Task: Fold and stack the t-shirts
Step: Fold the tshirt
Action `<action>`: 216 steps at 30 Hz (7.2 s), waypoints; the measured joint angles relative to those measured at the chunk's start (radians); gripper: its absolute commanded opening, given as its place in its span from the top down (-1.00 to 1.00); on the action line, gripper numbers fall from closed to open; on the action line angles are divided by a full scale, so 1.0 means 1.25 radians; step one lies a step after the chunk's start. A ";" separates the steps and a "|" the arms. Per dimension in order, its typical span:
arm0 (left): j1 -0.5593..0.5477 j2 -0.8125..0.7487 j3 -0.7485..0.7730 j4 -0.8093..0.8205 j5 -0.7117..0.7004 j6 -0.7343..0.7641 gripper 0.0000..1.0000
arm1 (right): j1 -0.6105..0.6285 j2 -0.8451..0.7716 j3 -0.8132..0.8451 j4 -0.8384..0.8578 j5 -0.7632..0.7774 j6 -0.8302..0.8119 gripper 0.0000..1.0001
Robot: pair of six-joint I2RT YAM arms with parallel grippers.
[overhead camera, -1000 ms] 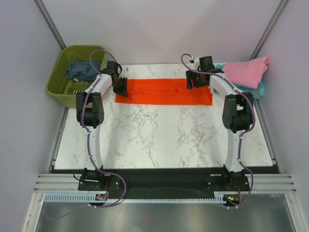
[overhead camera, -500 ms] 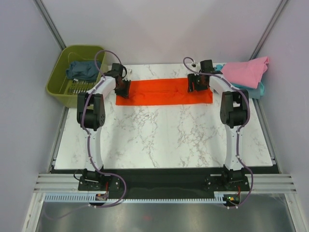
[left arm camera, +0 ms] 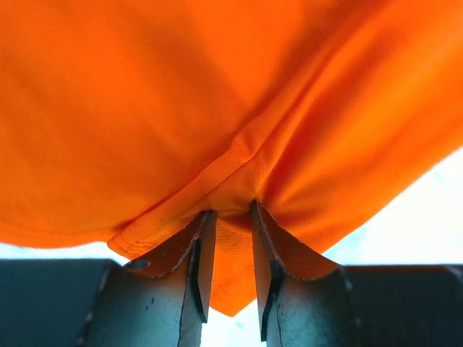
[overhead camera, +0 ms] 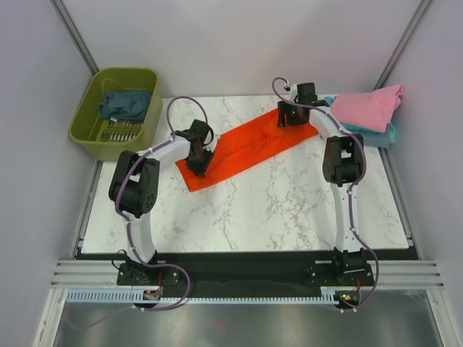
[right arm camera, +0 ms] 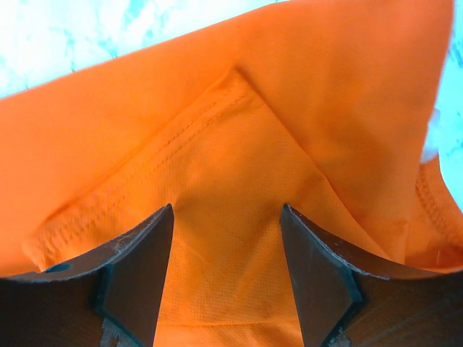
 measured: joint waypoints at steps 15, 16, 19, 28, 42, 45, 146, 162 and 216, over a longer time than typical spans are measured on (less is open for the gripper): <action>-0.118 -0.126 -0.084 -0.065 -0.002 0.018 -0.09 | 0.016 0.047 0.079 0.007 -0.037 0.021 -0.45; -0.118 -0.138 -0.063 -0.083 -0.008 0.024 -0.15 | 0.016 0.040 0.075 0.005 -0.030 0.021 -0.45; -0.113 -0.170 0.011 -0.095 -0.031 0.037 -0.31 | 0.013 -0.010 0.031 -0.004 -0.016 0.023 -0.46; -0.006 -0.139 0.049 -0.076 -0.039 0.043 -0.33 | -0.016 -0.288 -0.226 0.008 -0.032 0.087 -0.46; 0.125 0.031 0.092 -0.088 0.021 0.042 -0.29 | -0.060 -0.273 -0.377 0.002 -0.051 0.124 -0.45; 0.121 0.038 0.099 -0.093 0.036 0.042 -0.28 | -0.071 -0.227 -0.350 0.003 -0.054 0.125 -0.44; -0.009 -0.305 -0.466 0.099 0.545 -0.506 -0.49 | 0.175 -0.786 -1.270 0.131 -0.468 0.542 -0.31; 0.011 -0.280 -0.531 0.085 0.492 -0.543 -0.05 | 0.185 -0.718 -1.232 0.145 -0.457 0.549 -0.15; 0.013 -0.244 -0.164 -0.016 0.479 -0.442 0.96 | 0.125 -0.775 -0.959 0.076 -0.419 0.419 1.00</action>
